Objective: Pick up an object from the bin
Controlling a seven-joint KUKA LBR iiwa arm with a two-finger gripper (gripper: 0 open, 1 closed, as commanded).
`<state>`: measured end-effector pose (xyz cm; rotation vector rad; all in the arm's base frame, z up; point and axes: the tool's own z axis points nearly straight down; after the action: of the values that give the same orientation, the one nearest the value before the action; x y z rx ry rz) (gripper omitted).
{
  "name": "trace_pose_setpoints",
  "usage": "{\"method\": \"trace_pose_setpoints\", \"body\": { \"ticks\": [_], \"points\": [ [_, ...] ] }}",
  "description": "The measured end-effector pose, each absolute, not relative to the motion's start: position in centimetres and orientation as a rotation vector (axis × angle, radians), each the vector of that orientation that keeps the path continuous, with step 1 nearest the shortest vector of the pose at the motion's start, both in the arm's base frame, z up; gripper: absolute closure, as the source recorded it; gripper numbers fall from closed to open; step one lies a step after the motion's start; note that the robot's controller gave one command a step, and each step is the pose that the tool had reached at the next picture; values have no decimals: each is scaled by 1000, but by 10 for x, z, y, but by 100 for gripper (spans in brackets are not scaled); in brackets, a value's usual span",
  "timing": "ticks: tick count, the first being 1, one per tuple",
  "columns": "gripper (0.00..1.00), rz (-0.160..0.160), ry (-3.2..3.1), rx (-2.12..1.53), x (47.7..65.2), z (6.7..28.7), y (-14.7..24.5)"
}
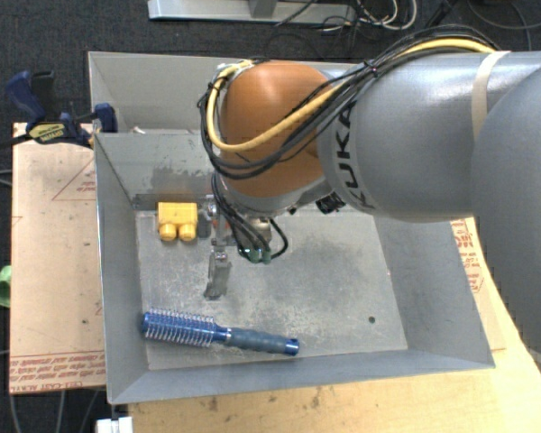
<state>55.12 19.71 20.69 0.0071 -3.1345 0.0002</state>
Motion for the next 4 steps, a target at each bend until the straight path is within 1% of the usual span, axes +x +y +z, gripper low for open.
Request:
{"method": "trace_pose_setpoints", "body": {
  "ticks": [1, 2, 3, 4],
  "points": [
    [0, -2, -3135, 156, 494, 67, 232],
    [0, -3, -3134, 249, 482, 101, 236],
    [0, -1, -3129, 306, 481, 116, 217],
    [0, -6, -3152, 84, 482, 72, 225]
  ]
}}
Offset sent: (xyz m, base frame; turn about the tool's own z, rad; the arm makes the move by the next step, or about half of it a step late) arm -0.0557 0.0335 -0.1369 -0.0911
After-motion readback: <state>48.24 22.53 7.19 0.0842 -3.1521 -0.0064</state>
